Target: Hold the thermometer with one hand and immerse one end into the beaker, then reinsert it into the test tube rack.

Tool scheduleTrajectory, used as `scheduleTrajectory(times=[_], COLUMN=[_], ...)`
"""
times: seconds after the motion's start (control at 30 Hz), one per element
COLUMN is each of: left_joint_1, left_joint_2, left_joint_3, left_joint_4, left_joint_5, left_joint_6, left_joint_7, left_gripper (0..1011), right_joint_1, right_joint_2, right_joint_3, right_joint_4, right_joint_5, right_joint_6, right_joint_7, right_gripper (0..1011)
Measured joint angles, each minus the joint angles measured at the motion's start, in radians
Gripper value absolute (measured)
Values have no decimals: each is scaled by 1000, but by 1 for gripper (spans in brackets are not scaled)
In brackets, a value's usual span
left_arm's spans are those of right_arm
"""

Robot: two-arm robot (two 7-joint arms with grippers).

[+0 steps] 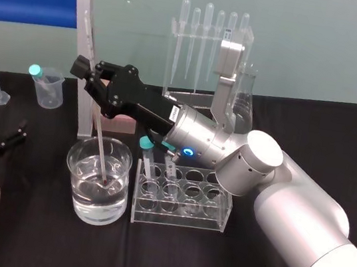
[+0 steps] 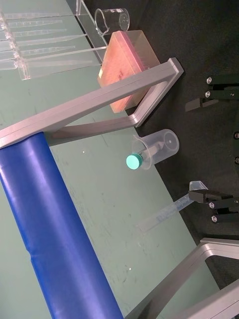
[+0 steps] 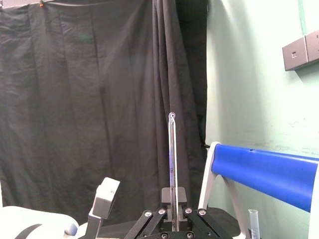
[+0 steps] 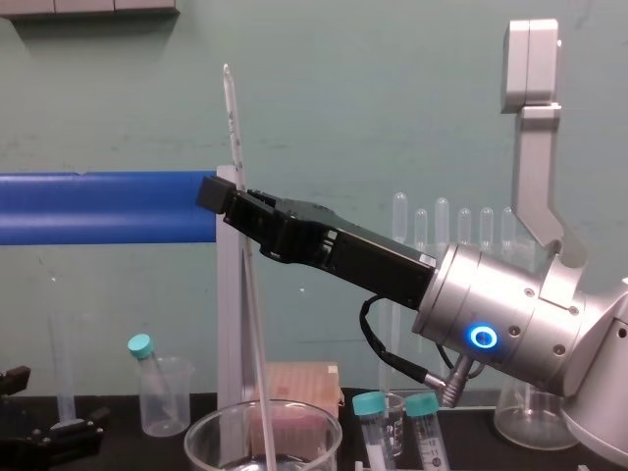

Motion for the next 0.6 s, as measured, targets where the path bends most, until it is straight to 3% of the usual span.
scheduleTrajectory(times=[0.6], left_joint_1=[0], left_joint_2=[0], left_joint_3=[0], left_joint_4=[0], left_joint_5=[0], left_joint_6=[0], left_joint_7=[0], left_gripper=[1008], right_joint_1=[4], right_joint_2=[0], right_joint_3=[8], right_joint_4=[-12], right_joint_5=[9], right_joint_6=[0], right_joint_7=[17], right_gripper=[55])
